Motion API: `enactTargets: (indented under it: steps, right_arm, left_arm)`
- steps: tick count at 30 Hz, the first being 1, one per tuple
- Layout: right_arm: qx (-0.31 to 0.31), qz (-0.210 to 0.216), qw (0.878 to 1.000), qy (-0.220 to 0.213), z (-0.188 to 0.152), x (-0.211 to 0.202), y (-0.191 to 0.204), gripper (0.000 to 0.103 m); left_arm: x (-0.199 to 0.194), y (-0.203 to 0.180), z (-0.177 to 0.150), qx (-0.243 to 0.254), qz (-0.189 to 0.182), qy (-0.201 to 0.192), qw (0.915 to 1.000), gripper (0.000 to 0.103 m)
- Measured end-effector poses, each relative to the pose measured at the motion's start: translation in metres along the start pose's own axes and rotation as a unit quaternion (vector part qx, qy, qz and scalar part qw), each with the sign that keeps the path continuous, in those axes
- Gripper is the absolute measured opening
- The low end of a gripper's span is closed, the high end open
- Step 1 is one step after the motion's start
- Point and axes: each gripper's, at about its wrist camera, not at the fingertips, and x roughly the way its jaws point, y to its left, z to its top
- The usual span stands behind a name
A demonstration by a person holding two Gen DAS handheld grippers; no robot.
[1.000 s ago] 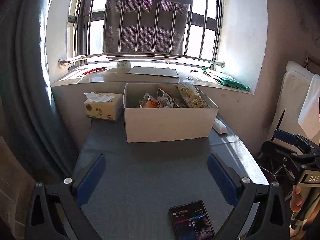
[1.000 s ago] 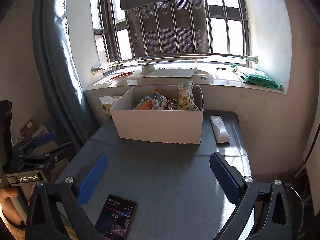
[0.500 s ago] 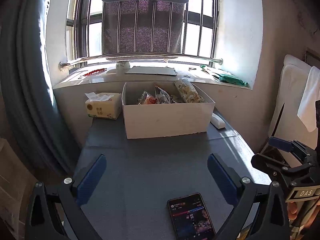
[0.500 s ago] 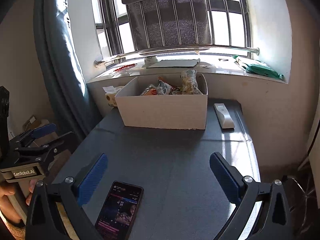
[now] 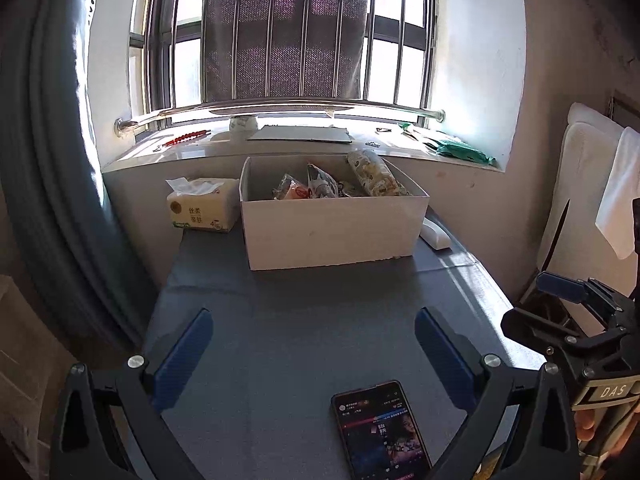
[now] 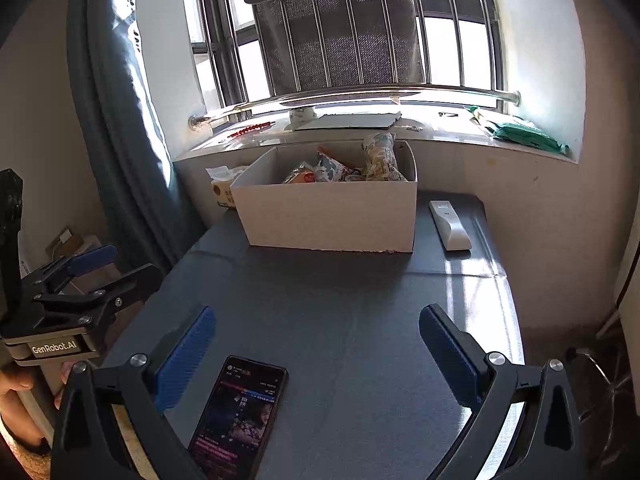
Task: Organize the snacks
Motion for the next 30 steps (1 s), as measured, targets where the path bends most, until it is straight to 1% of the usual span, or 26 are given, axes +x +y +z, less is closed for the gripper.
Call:
enactTargets:
  steps: [15, 30]
  right_arm:
    - [-0.002, -0.004, 1.0, 0.0, -0.0011, -0.0007, 0.001, 0.103]
    - [-0.001, -0.011, 1.0, 0.001, -0.0008, 0.0002, -0.0002, 0.103]
  left_arm:
    - [0.001, -0.0006, -0.0012, 0.002, 0.005, 0.001, 1.0, 0.103]
    - [0.0022, 0.0004, -0.0023, 0.003, 0.001, 0.005, 1.0, 0.103]
